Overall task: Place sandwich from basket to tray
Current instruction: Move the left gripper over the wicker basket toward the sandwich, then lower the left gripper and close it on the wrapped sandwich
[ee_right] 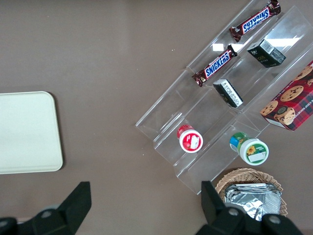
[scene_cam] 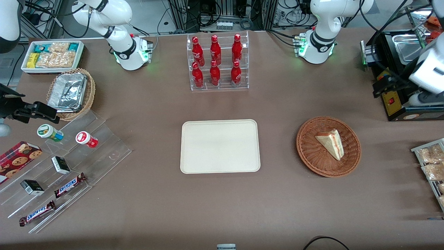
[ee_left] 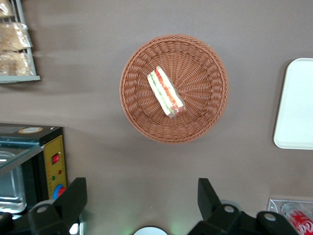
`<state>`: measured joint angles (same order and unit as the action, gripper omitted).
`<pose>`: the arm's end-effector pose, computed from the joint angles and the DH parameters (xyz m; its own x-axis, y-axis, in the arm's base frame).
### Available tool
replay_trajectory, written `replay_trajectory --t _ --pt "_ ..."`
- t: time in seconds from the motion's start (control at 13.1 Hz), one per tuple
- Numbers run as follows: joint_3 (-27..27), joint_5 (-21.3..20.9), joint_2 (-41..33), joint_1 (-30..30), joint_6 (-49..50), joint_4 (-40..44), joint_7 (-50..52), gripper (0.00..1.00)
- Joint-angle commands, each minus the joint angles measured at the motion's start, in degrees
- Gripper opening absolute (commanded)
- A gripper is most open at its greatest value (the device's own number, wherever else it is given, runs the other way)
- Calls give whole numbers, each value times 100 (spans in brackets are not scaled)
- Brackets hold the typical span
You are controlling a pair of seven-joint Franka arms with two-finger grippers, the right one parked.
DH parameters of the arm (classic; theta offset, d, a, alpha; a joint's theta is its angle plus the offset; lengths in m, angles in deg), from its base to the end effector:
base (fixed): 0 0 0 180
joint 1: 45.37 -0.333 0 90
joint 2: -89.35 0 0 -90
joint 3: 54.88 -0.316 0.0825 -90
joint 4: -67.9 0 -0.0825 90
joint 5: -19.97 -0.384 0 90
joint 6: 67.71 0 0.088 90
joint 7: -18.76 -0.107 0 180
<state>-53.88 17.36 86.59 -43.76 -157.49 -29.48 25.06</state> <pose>0.5349 -0.0197 0.5900 0.9948 0.0646 -0.0788 0.0604 -0.9966 -0.0552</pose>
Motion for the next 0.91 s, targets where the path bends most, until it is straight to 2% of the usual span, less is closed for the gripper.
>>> replay_trajectory --t 0.0,0.15,0.46,0.84 --pt "-56 -37 -189 85 -845 -911 675 100" --pt "-39 -37 -137 225 -1469 -1413 1712 100" --pt "-21 -46 109 322 -2489 -2213 2645 100" --pt "-74 -29 582 349 -4062 -3137 3060 100"
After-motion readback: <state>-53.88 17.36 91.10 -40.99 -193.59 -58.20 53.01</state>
